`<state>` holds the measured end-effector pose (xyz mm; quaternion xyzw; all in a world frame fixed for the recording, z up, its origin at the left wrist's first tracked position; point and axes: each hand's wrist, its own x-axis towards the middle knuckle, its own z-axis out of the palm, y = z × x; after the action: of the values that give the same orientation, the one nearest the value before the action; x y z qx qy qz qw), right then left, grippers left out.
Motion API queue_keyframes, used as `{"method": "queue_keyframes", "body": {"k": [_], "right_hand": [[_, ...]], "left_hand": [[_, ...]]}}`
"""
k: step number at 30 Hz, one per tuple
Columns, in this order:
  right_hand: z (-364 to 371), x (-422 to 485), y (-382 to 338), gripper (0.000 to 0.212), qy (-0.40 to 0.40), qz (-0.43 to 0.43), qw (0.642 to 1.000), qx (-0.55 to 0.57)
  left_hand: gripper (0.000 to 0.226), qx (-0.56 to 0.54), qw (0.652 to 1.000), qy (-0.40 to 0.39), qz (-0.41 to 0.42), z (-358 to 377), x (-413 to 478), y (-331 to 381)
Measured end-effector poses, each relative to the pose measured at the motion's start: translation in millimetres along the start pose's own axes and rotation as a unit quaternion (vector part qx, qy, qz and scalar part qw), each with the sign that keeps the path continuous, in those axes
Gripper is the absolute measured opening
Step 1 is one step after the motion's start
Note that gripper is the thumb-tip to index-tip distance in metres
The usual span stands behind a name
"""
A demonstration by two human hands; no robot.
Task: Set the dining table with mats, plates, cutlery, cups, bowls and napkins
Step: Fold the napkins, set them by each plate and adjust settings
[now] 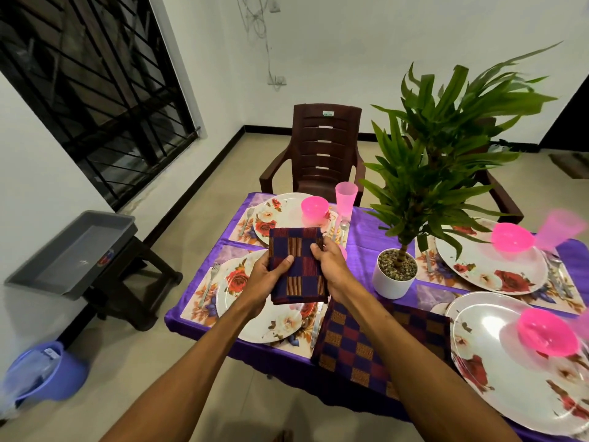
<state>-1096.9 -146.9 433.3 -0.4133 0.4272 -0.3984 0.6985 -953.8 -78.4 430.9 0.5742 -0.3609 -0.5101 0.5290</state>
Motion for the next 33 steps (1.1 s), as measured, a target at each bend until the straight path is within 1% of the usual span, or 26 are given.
{"method": "queue_keyframes", "body": {"k": [3, 6, 7, 9, 12, 15, 19, 23, 28, 33], "right_hand": [[-6, -1, 2, 0.026, -0.039, 0.020, 0.999, -0.009], [-17, -6, 6, 0.039, -0.102, 0.080, 0.992, 0.006], [-19, -7, 8, 0.042, -0.114, 0.088, 0.990, 0.011], [-21, -2, 11, 0.045, -0.107, 0.073, 0.992, 0.003], [-18, 15, 14, 0.044, -0.047, 0.025, 0.998, -0.020], [-13, 42, 17, 0.041, 0.004, -0.002, 0.999, -0.039], [-9, 84, 23, 0.036, 0.043, -0.008, 0.999, -0.031], [-15, 124, 23, 0.036, 0.105, -0.004, 0.994, -0.011], [-41, 167, 15, 0.034, 0.206, -0.001, 0.978, 0.020], [-78, 209, 10, 0.036, 0.309, 0.001, 0.951, 0.010]], "left_hand": [[0.028, 0.005, 0.999, 0.026, 0.028, 3, 3, -2], [0.036, 0.015, 0.996, 0.060, 0.057, 2, 10, -3], [0.037, 0.019, 0.996, 0.066, 0.064, 2, 13, -3], [0.038, 0.021, 0.996, 0.066, 0.065, 0, 20, -5], [0.045, 0.003, 0.998, 0.050, 0.045, -3, 36, -6], [0.048, -0.004, 0.999, 0.028, 0.023, -14, 62, -6], [0.053, 0.013, 1.000, 0.008, 0.002, -34, 105, -6], [0.047, 0.036, 0.999, -0.009, -0.002, -51, 164, -7], [0.040, 0.077, 0.995, -0.067, 0.001, -48, 226, -5], [0.035, 0.093, 0.988, -0.127, -0.005, -25, 277, 0]]}}
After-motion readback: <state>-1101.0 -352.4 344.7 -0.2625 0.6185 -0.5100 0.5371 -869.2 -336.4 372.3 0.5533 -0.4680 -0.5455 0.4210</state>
